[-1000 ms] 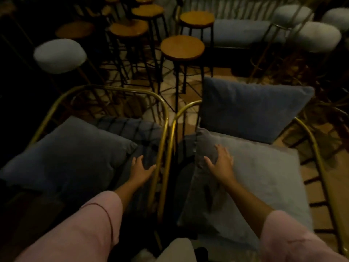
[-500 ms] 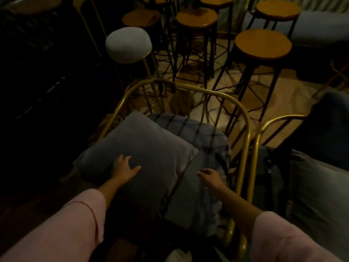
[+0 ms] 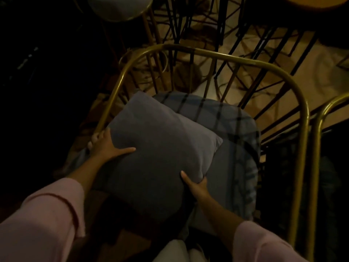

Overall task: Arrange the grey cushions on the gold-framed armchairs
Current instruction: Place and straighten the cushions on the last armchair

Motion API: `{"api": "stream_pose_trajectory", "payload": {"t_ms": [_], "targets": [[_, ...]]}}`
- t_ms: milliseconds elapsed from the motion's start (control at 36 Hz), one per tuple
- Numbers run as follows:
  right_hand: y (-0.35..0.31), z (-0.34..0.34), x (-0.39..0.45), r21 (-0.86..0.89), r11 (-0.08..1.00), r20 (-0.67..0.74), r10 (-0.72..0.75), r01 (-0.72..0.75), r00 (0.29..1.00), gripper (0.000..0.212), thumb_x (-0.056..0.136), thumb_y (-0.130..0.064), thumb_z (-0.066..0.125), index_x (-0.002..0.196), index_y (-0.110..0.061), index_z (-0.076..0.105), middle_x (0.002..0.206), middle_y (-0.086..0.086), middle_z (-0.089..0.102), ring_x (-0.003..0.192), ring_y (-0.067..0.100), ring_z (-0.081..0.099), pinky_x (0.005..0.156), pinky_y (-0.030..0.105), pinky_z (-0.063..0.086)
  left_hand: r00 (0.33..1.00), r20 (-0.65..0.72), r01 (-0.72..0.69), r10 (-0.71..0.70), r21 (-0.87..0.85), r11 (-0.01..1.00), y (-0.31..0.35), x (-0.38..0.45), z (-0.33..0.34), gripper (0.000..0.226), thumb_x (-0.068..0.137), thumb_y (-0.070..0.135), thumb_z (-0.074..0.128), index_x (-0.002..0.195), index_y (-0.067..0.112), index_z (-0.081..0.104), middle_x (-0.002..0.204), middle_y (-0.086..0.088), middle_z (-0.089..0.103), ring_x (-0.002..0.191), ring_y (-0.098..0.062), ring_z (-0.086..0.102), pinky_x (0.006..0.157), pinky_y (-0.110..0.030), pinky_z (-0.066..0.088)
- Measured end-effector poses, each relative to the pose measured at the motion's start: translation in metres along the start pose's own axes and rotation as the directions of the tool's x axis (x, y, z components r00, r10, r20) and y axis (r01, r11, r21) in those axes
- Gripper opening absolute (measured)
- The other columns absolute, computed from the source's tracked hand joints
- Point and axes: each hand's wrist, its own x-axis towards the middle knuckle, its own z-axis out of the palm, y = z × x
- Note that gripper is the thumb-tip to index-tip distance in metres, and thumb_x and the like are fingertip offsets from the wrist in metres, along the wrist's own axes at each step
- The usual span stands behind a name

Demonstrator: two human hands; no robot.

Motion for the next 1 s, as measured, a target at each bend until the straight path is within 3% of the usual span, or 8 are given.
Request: {"api": "stream_pose_trajectory", "payload": {"t_ms": [111,194,306,389,667,750,833,1000], "targets": [[0.0,0.001,0.006,0.077,0.995,-0.032,-0.058,0.06,0.998,0.12,0.047,-0.042,0.094,0.148,-0.016,0.035,0.147,0.01,0.049,0.129,0.031,0.053,0.103,0.045,0.048,0.997,0.04,0.07,-0.066,-0.12,0.99,0.008,0.006,0.001,0.139,0.03,0.085,0.071,0.147,0.024,0.025,0.153,-0.011,0.037,0.14,-0.038,0.036,0.114,-0.057,0.029],[0.001,0.003,0.001,0.115,0.988,-0.04,-0.094,0.098,0.995,0.109,0.05,-0.038,0.095,0.143,-0.017,0.044,0.14,0.008,0.056,0.123,0.028,0.057,0.102,0.044,0.049,0.987,0.059,0.16,-0.149,-0.443,0.882,0.012,0.0,-0.003,0.096,0.057,0.063,0.08,0.136,0.018,0.049,0.14,-0.013,0.054,0.128,-0.037,0.05,0.11,-0.05,0.037],[0.004,0.0,-0.009,0.161,0.978,-0.04,-0.129,0.134,0.991,0.105,0.053,-0.037,0.094,0.143,-0.019,0.045,0.138,0.006,0.058,0.122,0.028,0.057,0.104,0.049,0.048,0.982,-0.06,0.104,-0.177,-0.612,0.784,0.014,-0.01,-0.005,0.048,0.09,0.034,0.064,0.131,0.01,0.059,0.128,-0.013,0.063,0.118,-0.033,0.058,0.099,-0.039,0.045],[0.006,-0.006,-0.015,0.197,0.97,-0.051,-0.133,0.141,0.99,0.111,0.045,-0.045,0.095,0.143,-0.028,0.045,0.136,0.0,0.058,0.122,0.027,0.058,0.103,0.052,0.049,0.985,-0.052,0.077,-0.167,-0.727,0.682,0.018,-0.023,-0.005,0.041,0.094,0.026,0.06,0.13,0.005,0.059,0.116,-0.006,0.062,0.104,-0.019,0.055,0.087,-0.03,0.043],[-0.019,-0.09,-0.023,-0.013,0.941,-0.179,-0.335,0.338,0.925,0.106,0.04,-0.053,0.094,0.134,-0.023,0.053,0.129,0.002,0.065,0.116,0.021,0.063,0.098,0.044,0.053,0.978,0.119,0.178,-0.168,-0.902,0.393,0.044,-0.056,0.057,0.037,0.093,0.022,0.062,0.123,0.001,0.062,0.117,-0.015,0.065,0.104,-0.026,0.062,0.089,-0.034,0.052],[-0.022,-0.112,-0.016,-0.087,0.949,-0.167,-0.315,0.304,0.934,0.102,0.05,-0.044,0.091,0.139,-0.019,0.048,0.135,0.005,0.06,0.12,0.024,0.059,0.099,0.042,0.052,0.976,0.115,0.185,-0.183,-0.885,0.428,0.049,-0.059,0.084,0.04,0.092,0.028,0.063,0.124,0.005,0.063,0.127,-0.015,0.063,0.118,-0.03,0.059,0.101,-0.036,0.047],[-0.024,-0.122,-0.007,-0.161,0.959,-0.119,-0.254,0.234,0.96,0.128,0.037,-0.062,0.09,0.146,-0.02,0.038,0.142,0.005,0.053,0.126,0.026,0.055,0.102,0.046,0.05,0.98,0.083,0.163,-0.18,-0.856,0.492,0.051,-0.063,0.1,0.04,0.096,0.025,0.056,0.135,0.014,0.056,0.142,-0.009,0.05,0.128,-0.022,0.048,0.109,-0.034,0.038],[-0.028,-0.119,0.02,-0.186,0.954,-0.086,-0.253,0.234,0.964,0.146,0.02,-0.074,0.086,0.148,-0.024,0.034,0.145,0.006,0.05,0.128,0.029,0.053,0.104,0.051,0.048,0.991,0.134,0.088,-0.023,-0.502,0.86,0.042,-0.053,0.125,0.079,0.093,0.054,0.049,0.155,0.026,0.01,0.164,-0.007,0.011,0.151,-0.028,0.011,0.122,-0.05,0.013]]}}
